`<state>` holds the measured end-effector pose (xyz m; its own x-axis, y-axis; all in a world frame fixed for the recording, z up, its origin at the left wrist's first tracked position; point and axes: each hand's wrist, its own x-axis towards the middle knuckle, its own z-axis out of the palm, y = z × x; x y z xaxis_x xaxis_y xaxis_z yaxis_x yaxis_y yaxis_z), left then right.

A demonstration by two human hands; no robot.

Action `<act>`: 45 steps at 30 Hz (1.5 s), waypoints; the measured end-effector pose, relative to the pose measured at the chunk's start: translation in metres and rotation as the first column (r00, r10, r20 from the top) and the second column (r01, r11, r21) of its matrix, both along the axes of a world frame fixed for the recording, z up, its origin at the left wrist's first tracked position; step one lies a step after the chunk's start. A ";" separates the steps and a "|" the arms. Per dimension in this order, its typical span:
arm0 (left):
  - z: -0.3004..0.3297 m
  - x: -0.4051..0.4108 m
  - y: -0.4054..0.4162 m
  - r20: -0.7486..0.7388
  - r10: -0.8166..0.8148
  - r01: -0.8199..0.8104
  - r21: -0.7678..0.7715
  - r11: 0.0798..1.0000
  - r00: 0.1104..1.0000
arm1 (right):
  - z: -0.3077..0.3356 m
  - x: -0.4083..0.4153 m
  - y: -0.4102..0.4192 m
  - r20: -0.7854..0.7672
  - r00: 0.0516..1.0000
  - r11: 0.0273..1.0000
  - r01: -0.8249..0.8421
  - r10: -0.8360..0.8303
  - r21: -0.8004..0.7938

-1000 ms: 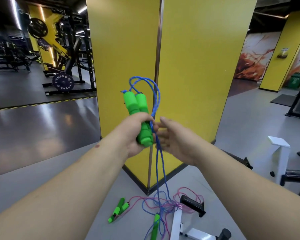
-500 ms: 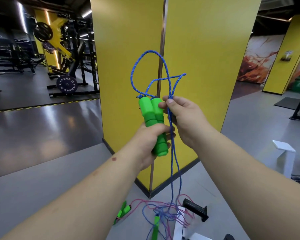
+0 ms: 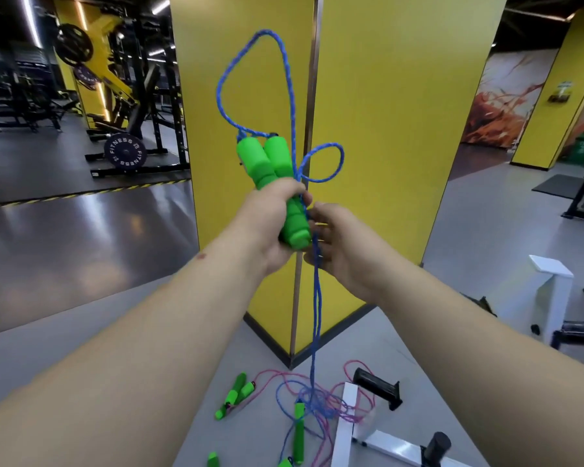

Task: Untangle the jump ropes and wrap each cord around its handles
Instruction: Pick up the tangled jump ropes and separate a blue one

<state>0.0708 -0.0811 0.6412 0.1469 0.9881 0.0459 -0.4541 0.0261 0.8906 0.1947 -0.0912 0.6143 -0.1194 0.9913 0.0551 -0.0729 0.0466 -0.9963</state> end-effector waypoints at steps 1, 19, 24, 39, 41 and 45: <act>0.007 -0.005 0.002 0.001 0.036 -0.036 -0.010 0.999 0.999 | -0.007 0.002 -0.002 0.091 0.993 0.996 -0.073 0.077 -0.047; -0.116 0.018 -0.009 -0.087 -0.098 0.082 -0.171 0.982 0.991 | -0.034 0.008 0.008 -0.271 0.957 0.995 0.100 -0.101 -0.017; -0.118 0.023 -0.013 -0.090 -0.104 0.085 -0.196 0.977 0.990 | -0.042 0.012 0.013 -0.138 0.966 0.973 0.227 -0.219 0.048; -0.113 -0.003 -0.001 0.023 -0.042 0.046 -0.268 0.962 0.999 | -0.067 0.012 -0.007 0.177 0.984 0.999 0.027 -0.032 0.033; -0.126 0.004 -0.009 0.001 -0.129 0.125 -0.255 0.959 0.992 | -0.060 0.010 0.000 0.139 0.982 0.987 0.114 -0.129 0.113; -0.141 0.016 -0.015 -0.026 -0.173 0.160 -0.259 0.952 0.985 | -0.059 0.012 0.008 0.115 0.968 0.961 0.201 -0.225 0.189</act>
